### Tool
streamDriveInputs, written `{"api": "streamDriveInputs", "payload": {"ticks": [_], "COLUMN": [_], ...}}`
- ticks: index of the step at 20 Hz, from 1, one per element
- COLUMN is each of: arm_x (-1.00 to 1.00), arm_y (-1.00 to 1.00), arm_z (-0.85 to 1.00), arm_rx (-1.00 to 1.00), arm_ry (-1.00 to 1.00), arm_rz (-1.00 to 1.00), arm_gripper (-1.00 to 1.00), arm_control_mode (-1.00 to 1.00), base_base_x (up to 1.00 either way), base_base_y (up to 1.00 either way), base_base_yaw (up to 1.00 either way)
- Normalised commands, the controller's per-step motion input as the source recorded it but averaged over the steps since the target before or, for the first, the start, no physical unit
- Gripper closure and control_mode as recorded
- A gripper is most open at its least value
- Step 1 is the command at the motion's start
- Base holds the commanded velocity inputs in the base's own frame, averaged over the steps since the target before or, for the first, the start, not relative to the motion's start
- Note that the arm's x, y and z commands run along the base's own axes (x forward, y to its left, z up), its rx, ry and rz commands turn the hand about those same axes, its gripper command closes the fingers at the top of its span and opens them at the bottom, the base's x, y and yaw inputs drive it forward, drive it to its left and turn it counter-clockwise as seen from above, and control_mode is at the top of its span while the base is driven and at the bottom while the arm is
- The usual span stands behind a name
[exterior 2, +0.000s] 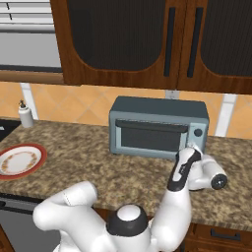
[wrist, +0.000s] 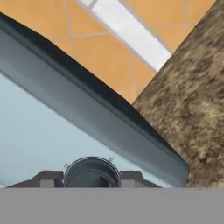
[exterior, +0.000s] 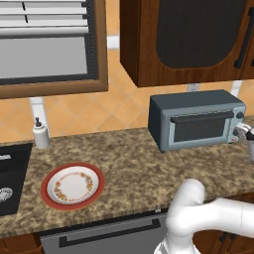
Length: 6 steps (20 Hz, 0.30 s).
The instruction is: Pick up the kebab skewer and baguette bread, and place them inside the toaster oven. Close the toaster oven door and start by setting the timer.
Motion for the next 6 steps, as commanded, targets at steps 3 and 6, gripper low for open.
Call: {"api": "streamDriveInputs", "payload": {"ticks": [3,6], "arm_x": [0.01,0.05], "arm_y": [0.00,0.02], "arm_z": [-0.31,-0.30], "arm_rx": [0.28,0.27], "arm_ry": [0.00,0.00], "arm_rz": [0.00,0.00], "arm_gripper": [1.00,1.00], "arm_control_mode": [-1.00,-1.00], "base_base_x": [0.00,0.00], "base_base_y": [0.00,0.00], "base_base_yaw": [0.00,0.00]}}
